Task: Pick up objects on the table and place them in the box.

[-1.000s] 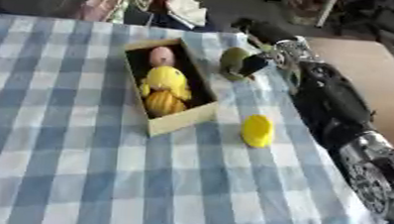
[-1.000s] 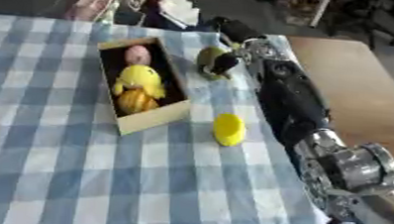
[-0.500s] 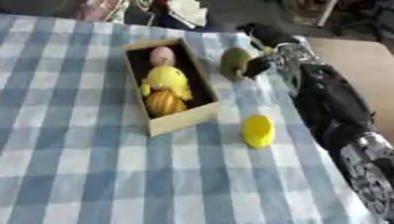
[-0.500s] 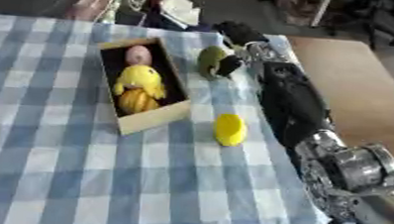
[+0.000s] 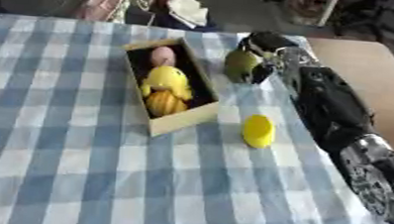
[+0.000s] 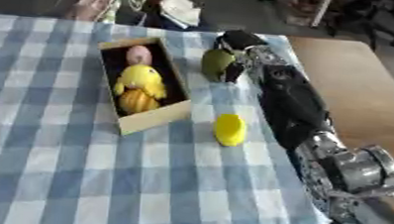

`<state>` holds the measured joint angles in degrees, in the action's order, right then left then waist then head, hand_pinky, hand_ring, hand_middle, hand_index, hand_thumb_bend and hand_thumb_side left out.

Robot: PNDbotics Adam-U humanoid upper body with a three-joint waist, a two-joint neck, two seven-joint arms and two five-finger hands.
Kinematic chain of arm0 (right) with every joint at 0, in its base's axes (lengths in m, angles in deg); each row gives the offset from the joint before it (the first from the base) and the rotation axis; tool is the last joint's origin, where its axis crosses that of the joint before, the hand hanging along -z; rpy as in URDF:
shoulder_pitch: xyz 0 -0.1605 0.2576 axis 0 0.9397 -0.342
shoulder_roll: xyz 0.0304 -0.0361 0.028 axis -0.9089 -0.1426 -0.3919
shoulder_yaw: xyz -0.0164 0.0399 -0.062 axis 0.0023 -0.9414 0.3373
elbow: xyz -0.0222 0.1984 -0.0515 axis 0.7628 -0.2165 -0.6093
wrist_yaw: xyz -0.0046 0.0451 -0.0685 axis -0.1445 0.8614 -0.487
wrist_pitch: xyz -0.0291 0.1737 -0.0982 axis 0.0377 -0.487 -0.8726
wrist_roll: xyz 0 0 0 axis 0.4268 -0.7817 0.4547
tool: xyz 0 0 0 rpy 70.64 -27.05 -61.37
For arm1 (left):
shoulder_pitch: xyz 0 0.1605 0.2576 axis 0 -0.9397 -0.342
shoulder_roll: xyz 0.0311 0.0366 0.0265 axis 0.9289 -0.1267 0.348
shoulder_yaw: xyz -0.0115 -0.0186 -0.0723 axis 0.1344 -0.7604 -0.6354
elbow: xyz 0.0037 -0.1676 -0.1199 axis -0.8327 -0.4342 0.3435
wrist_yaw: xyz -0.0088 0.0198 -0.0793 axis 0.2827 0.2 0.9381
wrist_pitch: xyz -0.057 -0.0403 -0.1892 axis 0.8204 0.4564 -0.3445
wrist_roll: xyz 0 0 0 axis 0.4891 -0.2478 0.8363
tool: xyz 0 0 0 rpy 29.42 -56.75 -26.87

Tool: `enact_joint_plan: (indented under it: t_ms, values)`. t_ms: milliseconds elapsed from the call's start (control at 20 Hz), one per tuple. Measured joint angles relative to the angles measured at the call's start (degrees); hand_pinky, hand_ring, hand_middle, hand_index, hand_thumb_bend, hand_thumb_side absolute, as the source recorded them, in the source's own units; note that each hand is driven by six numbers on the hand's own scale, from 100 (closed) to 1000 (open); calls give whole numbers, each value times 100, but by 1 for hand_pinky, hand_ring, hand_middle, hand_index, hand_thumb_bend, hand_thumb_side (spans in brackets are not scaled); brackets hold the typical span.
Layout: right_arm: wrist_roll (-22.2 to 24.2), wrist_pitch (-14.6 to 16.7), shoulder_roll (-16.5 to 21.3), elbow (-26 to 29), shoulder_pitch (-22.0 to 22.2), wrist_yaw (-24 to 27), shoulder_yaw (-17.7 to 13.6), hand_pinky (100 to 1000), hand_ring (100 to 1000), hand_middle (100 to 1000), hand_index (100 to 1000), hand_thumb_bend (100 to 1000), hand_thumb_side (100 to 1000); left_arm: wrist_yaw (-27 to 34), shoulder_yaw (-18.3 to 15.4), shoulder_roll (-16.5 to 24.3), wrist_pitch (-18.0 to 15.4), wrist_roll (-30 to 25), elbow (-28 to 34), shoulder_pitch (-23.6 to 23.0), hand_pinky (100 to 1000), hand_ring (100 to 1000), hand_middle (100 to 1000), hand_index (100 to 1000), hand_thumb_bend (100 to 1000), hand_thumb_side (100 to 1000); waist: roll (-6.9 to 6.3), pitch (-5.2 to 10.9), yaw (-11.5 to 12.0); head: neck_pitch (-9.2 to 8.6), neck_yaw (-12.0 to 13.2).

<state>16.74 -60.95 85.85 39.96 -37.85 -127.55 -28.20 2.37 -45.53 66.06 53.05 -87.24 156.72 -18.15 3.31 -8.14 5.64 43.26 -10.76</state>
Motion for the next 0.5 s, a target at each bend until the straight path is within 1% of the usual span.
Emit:
enact_joint_plan:
  t_ms: [150, 250, 400, 450, 500]
  values:
    - [35, 30, -3, 0, 2, -26, 0, 724, 686, 652, 659, 339, 100, 0, 0, -22, 6, -6, 0, 0, 710, 503, 540, 725, 100, 546, 0, 0, 4, 0, 0]
    - [-30, 41, -7, 7, 4, -34, 0, 711, 657, 615, 571, 320, 100, 0, 0, -22, 7, -8, 0, 0, 710, 503, 540, 725, 100, 546, 0, 0, 5, 0, 0]
    - [-325, 39, -10, 75, 5, -70, -1, 690, 613, 562, 475, 278, 100, 0, 0, -23, 9, -9, 0, 0, 710, 503, 540, 725, 100, 546, 0, 0, 7, 0, 0]
    - [-471, 40, -10, 113, 6, -78, -2, 688, 610, 558, 469, 276, 100, 0, 0, -23, 9, -9, 0, 0, 710, 503, 540, 725, 100, 546, 0, 0, 7, 0, 0]
    - [-626, 47, -10, 151, 6, -80, -2, 678, 587, 524, 424, 255, 100, 0, 0, -23, 9, -9, 0, 0, 710, 503, 540, 725, 100, 546, 0, 0, 7, 0, 0]
